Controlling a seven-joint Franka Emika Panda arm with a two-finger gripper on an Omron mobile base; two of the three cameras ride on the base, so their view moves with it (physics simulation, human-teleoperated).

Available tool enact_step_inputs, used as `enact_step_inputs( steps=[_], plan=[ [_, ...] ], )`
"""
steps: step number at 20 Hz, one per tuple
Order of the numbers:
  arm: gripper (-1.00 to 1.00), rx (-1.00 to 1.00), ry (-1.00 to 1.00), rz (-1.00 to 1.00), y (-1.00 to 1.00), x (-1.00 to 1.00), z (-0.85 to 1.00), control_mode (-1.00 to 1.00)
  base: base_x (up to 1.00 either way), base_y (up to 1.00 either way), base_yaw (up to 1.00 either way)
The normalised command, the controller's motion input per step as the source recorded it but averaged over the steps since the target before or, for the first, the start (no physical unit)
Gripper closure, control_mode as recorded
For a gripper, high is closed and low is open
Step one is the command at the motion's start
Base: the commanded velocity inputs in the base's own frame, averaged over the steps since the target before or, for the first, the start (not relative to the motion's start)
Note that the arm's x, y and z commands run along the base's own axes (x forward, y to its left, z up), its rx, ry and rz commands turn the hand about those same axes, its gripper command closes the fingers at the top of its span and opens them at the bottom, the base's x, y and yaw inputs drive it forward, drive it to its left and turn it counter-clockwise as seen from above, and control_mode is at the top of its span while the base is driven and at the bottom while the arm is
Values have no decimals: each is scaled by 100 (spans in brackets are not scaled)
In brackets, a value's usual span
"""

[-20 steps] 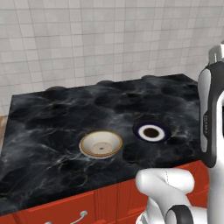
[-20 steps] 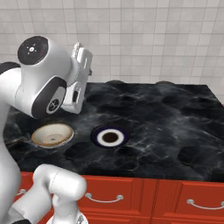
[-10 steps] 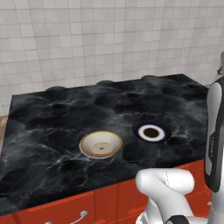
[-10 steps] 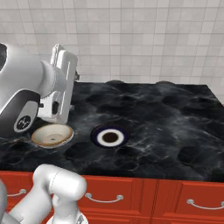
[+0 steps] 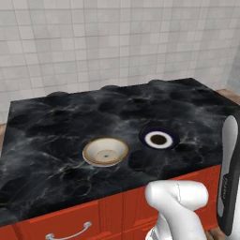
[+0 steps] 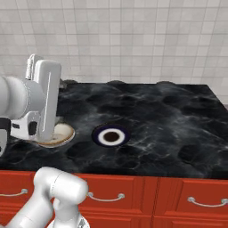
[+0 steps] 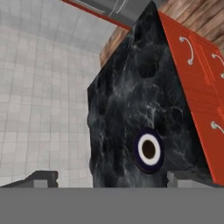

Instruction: Move the bowls from the cabinet to the plates on the dining table.

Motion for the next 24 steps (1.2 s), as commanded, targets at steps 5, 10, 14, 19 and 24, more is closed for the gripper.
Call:
enact_step_inputs(
  steps=[5,10,14,19,24],
  plan=[
    [-100,0,0,0,0,0,0,100,-19,-42,-16],
    [-100,0,0,0,0,0,0,100,0,0,-50],
    [-100,0,0,0,0,0,0,100,0,0,-50],
    [-100,0,0,0,0,0,0,100,0,0,-50],
    [-100,0,0,0,0,0,0,100,0,0,-50]
  ],
)
